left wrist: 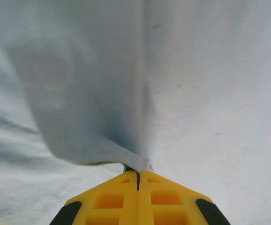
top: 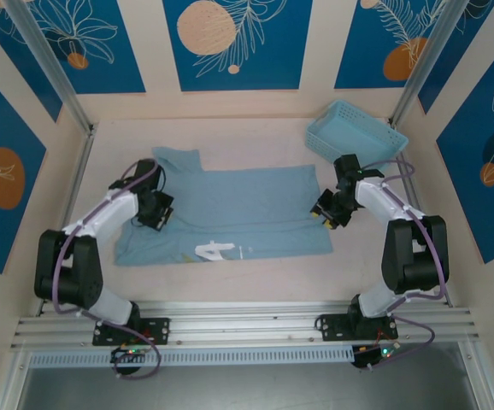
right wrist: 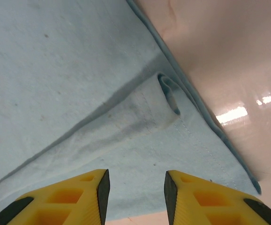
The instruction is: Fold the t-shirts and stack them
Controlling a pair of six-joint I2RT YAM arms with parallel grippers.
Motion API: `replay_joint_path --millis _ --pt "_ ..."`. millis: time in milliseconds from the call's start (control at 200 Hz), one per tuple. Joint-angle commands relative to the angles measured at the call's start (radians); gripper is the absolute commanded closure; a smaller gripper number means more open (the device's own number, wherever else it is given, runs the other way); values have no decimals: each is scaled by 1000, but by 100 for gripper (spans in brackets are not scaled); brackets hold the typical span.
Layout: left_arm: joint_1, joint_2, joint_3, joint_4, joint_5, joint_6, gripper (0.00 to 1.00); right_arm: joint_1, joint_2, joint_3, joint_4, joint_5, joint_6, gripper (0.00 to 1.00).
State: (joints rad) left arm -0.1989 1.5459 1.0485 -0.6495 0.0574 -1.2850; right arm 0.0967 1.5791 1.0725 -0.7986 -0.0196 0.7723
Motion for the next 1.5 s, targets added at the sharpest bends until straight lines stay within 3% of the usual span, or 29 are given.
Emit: replay_joint_path --millis 0,275,575,720,795,960,1030,1185,1355,1495 --pt "-5 103 127 -92 -20 117 100 -8 22 39 -19 -20 -13 62" --pt "-47 465 553 -275 27 416 100 -11 37 58 -28 -36 -12 63" --pt "-100 650 798 -491 -2 710 100 -11 61 53 -29 -54 -3 64" --pt "-140 546 770 -410 -131 819 53 -8 70 55 -26 -56 -7 63" --pt "-143 427 693 -302 -141 830 45 -7 72 52 -22 -53 -7 63" --pt "-120 295 545 -255 -72 727 49 -5 93 49 -8 -49 16 63" --pt "-83 248 433 -218 -20 649 57 -6 113 53 18 -62 41 64" --pt "58 186 230 -142 59 515 82 -2 191 98 39 -78 96 80" --pt "175 242 237 -105 88 525 86 -4 263 124 51 -65 132 86" --pt "197 360 320 -77 125 527 86 -8 325 174 44 -38 138 88"
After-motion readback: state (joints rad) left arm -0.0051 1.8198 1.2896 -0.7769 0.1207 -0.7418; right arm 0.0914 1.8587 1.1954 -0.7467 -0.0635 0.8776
